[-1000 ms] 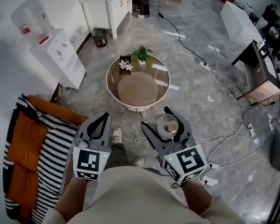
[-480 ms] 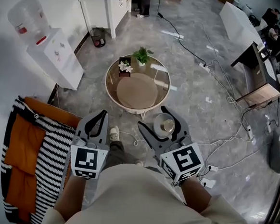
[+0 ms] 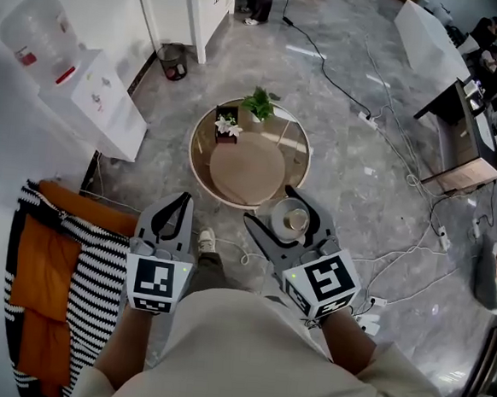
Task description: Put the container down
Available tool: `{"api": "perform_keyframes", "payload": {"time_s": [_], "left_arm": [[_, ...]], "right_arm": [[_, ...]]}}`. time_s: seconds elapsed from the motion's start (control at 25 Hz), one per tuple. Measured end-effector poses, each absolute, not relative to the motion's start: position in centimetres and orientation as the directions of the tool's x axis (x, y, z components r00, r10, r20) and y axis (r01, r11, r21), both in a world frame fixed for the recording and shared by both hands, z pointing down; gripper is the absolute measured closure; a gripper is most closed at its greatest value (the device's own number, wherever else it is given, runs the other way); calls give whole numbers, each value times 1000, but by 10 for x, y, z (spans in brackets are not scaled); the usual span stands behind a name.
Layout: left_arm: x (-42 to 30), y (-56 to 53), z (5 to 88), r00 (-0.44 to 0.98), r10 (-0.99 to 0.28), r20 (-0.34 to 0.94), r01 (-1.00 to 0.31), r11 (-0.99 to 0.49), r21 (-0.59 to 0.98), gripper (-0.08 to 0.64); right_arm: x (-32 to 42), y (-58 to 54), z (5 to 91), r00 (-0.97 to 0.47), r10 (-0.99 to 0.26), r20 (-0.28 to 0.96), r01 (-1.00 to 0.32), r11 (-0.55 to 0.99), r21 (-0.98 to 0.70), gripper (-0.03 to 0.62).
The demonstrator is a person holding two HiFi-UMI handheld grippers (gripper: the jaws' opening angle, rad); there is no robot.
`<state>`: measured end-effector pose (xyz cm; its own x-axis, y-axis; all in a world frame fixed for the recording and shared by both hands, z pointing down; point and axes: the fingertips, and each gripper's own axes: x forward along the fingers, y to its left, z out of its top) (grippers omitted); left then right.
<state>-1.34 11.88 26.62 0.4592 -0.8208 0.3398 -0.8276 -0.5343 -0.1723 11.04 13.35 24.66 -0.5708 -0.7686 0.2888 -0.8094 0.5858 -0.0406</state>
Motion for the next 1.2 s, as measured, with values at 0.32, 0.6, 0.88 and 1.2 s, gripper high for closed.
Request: {"api": "perform_keyframes", "payload": {"time_s": [0.32, 0.6, 0.88, 1.2], "left_arm": [[-57, 24, 264, 486, -797, 358, -811, -564, -155, 551], [-103, -55, 264, 496, -789, 363, -813, -569, -125, 552], [-125, -103, 271, 522, -770, 368, -795, -595, -117, 552], [-139, -129, 290, 487, -777, 398, -824, -560, -87, 552]], "right_arm": [[71, 41, 247, -527, -786, 322, -838, 545, -41, 261], [31, -35, 247, -494, -799, 343, -855, 518, -25, 261], [9, -87, 254, -463, -811, 358, -873, 486, -26, 261], [4, -120, 270, -472, -789, 392, -866, 498, -40, 261]]}}
